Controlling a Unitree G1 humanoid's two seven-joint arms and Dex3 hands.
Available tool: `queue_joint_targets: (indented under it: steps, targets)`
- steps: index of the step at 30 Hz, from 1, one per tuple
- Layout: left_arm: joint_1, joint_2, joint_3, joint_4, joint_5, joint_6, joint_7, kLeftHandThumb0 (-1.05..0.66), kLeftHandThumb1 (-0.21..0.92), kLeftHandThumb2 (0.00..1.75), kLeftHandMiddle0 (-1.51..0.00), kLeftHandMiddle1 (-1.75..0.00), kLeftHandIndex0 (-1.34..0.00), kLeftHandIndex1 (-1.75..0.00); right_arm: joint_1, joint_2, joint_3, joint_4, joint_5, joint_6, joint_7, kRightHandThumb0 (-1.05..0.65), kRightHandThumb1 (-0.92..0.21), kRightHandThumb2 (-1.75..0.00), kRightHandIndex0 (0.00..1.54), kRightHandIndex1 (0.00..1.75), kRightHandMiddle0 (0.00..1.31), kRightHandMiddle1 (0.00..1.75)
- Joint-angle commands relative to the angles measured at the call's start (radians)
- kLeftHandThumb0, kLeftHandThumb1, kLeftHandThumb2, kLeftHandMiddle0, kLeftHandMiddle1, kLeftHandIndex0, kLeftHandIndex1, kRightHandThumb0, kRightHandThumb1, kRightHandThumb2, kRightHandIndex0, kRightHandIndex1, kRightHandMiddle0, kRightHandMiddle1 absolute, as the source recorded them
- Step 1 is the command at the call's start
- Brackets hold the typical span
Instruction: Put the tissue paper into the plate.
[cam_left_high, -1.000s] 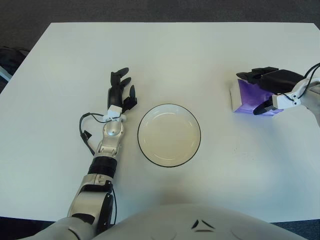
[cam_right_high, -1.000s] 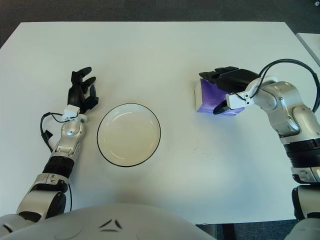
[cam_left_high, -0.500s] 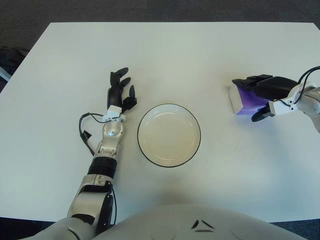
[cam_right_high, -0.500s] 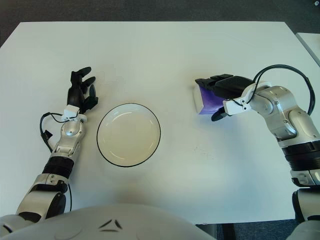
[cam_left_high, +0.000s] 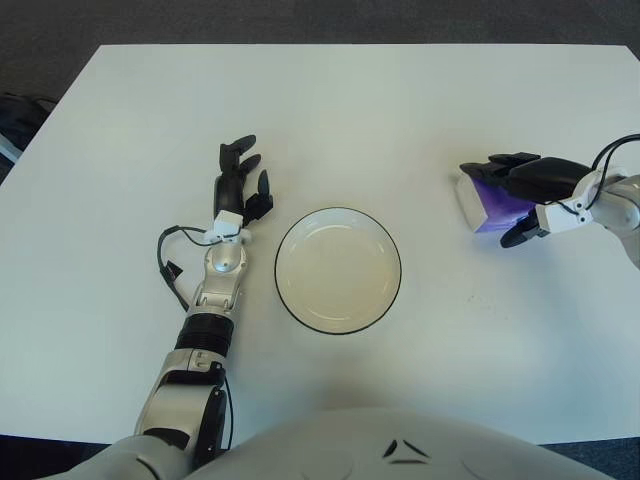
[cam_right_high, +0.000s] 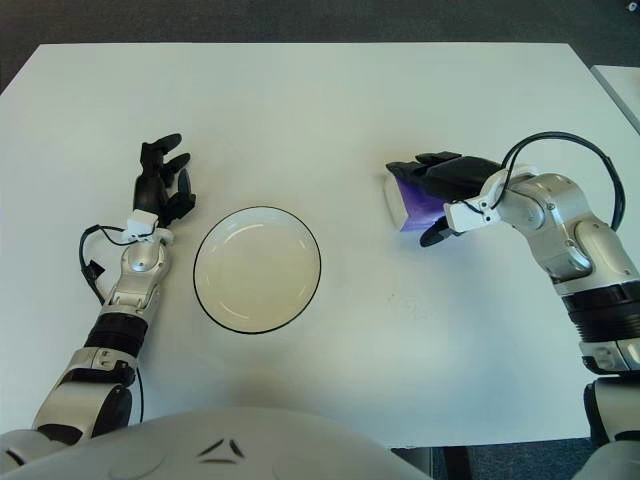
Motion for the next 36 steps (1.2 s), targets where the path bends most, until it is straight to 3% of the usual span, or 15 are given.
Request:
queue_joint_targets:
  steps: [1, 16, 36]
  targets:
    - [0.130, -0.013, -0.006, 0.076, 0.012, 0.016, -0.005, -0.67, 0.92, 0.76, -0.26, -0.65, 0.00, -0.92, 0.052, 0.052, 0.059, 0.084, -0.043, -0.044, -0.059, -1.05, -0.92, -0.32, 0.00, 0.00, 0.00, 0.00]
    - [0.124, -0.009, 0.003, 0.087, 0.005, 0.010, -0.011, -0.67, 0.92, 0.78, -0.26, -0.65, 0.00, -0.93, 0.048, 0.067, 0.076, 0.130, -0.043, -0.106, -0.148, -1.05, -0.92, -0.45, 0.00, 0.00, 0.00, 0.00]
    - [0.126, -0.003, 0.014, 0.092, -0.004, 0.000, -0.018, -0.68, 0.92, 0.78, -0.27, -0.66, 0.00, -0.96, 0.040, 0.101, 0.119, 0.179, -0.110, -0.113, -0.240, -1.05, -0.92, -0.42, 0.00, 0.00, 0.00, 0.00]
